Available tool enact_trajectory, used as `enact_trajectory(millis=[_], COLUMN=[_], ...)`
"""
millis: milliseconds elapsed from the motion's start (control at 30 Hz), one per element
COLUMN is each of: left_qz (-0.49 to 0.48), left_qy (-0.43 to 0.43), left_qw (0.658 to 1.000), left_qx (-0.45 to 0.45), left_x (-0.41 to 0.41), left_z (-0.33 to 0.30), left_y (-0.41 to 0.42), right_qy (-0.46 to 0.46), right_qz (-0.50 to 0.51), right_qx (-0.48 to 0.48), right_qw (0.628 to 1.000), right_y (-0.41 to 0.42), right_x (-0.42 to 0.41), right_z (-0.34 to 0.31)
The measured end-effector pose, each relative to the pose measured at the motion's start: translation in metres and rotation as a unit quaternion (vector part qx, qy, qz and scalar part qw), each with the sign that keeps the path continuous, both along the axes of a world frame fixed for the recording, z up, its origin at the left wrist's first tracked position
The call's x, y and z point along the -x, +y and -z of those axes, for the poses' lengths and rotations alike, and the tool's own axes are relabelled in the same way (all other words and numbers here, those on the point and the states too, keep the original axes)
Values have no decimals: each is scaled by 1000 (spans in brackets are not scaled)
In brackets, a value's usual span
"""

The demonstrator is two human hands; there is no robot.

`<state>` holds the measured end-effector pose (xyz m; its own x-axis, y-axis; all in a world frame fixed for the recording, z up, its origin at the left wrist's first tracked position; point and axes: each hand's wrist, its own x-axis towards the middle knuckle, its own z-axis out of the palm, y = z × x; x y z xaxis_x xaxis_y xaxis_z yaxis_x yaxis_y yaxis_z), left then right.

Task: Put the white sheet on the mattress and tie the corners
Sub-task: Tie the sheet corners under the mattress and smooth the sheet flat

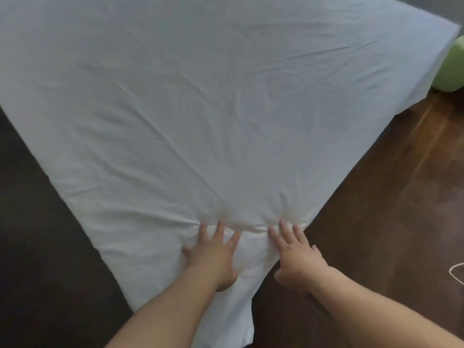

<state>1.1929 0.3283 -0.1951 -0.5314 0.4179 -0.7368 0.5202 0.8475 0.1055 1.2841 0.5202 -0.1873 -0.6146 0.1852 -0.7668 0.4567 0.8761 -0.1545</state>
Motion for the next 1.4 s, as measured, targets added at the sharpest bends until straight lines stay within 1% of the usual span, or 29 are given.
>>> enact_trajectory(millis=[67,133,200,233,267,300,333,400,433,500,567,633,667,700,733,800,833,867,933,1000,1100,1167,1233,1267,1300,1333,1400], left_qz=[12,3,-16,-33,-52,-66,-67,-39,-22,-12,-5,-13,-17,-25,-40,-75,-101,-129,-170,-184,-162,-131,-100,-96,-99,-113,-151], left_qy=[24,36,68,78,77,70,64,72,80,71,26,-36,-50,-47,-23,54,70,69,41,37,41,26,-12,-31,-46,-47,3], left_qw=[1000,999,997,995,994,994,995,996,996,997,1000,999,997,997,997,996,992,989,984,982,986,991,994,994,993,992,988], left_qx=[7,-2,-29,-44,-55,-55,-46,-23,-18,-9,5,39,55,63,60,18,8,6,26,21,10,25,47,47,45,38,12], left_x=[-11,-12,-12,-12,-14,-19,-22,-30,-30,-34,-34,-29,-24,-20,-15,-1,4,9,4,-11,-35,-45,-46,-39,-29,-15,17], left_z=[5,-1,-8,-11,-13,-11,-10,-4,-1,0,-5,-15,-21,-23,-26,-25,-22,-20,-7,7,12,2,-8,-16,-23,-28,-32], left_y=[-6,-5,-2,0,0,-1,-3,-11,-13,-20,-26,-33,-38,-42,-45,-50,-55,-56,-68,-77,-91,-102,-109,-112,-113,-113,-116], right_qy=[16,41,97,139,175,191,187,152,134,106,77,40,39,45,64,126,145,150,115,87,98,74,11,-2,19,65,156], right_qz=[7,29,103,155,203,228,205,66,7,-35,-54,-95,-120,-140,-144,-123,-117,-120,-150,-183,-200,-221,-177,-150,-139,-140,-117], right_qx=[10,29,33,23,6,-9,-19,-22,-18,-18,-19,-19,-28,-33,-31,-13,-9,-14,-14,-22,-25,-4,61,84,83,54,-15], right_qw=[1000,998,989,978,964,955,961,986,991,994,995,995,992,989,987,984,982,981,982,979,975,973,982,985,987,987,981], right_y=[5,10,14,16,19,19,20,12,7,-2,-5,-7,-9,-12,-16,-22,-31,-34,-50,-65,-86,-94,-97,-98,-98,-96,-89], right_x=[-5,-3,2,4,7,9,11,3,-1,-11,-11,-1,6,12,19,37,47,54,56,36,-4,-15,-10,-1,9,21,50], right_z=[0,-8,-15,-17,-18,-19,-18,-5,2,8,3,-11,-18,-21,-23,-24,-22,-22,-6,13,16,4,-12,-20,-24,-27,-25])
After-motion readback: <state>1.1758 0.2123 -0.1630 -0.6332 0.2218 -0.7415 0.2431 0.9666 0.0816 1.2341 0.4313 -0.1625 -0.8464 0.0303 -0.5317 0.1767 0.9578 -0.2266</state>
